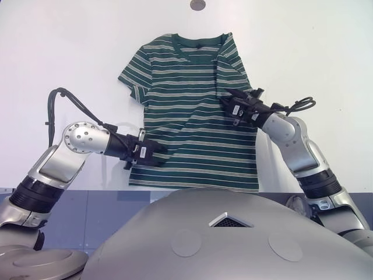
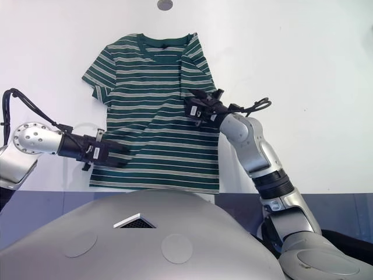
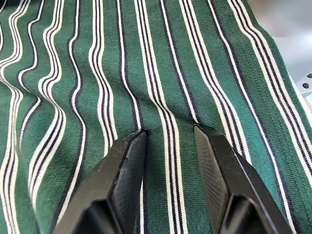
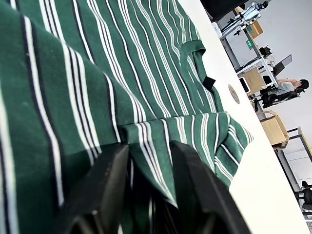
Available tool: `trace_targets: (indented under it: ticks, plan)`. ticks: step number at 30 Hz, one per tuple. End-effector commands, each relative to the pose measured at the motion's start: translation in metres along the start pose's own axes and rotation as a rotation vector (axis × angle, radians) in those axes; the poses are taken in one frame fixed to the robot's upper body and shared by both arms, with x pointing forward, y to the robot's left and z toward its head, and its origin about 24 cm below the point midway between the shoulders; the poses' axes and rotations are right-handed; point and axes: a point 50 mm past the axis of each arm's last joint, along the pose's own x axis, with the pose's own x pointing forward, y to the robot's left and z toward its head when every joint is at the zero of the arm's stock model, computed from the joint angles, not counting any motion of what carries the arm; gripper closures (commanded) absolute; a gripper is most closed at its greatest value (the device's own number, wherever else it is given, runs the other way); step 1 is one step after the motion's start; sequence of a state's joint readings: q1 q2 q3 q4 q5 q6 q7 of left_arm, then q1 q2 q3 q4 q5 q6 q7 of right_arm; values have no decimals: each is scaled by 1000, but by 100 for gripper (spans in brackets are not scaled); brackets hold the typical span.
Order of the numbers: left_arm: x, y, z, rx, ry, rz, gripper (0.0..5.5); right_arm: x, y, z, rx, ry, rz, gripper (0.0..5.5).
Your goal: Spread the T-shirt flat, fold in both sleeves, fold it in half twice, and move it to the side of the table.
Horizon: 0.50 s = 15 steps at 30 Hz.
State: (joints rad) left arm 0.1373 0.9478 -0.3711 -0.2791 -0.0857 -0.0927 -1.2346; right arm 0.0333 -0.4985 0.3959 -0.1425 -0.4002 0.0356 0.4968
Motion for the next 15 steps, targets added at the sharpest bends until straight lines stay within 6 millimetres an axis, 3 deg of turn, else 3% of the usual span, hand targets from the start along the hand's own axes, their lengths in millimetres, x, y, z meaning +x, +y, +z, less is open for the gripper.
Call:
trace_targets:
  ticks: [1,4,11,15]
  plan:
    - [0,-4,-13,-31,60,-5,372,2,-1,-4,11,36,14,488]
    - [1,-3,-10,-25,53,-2,372,1,0,-6,29,44,12,546]
    - [1,-5,-13,-34,56,9,372,-9,-20,4,103,-33,-131,546]
    - [6,-5,-13,-39,47,17,372,-32,-37,-6,419,-59,-285,546]
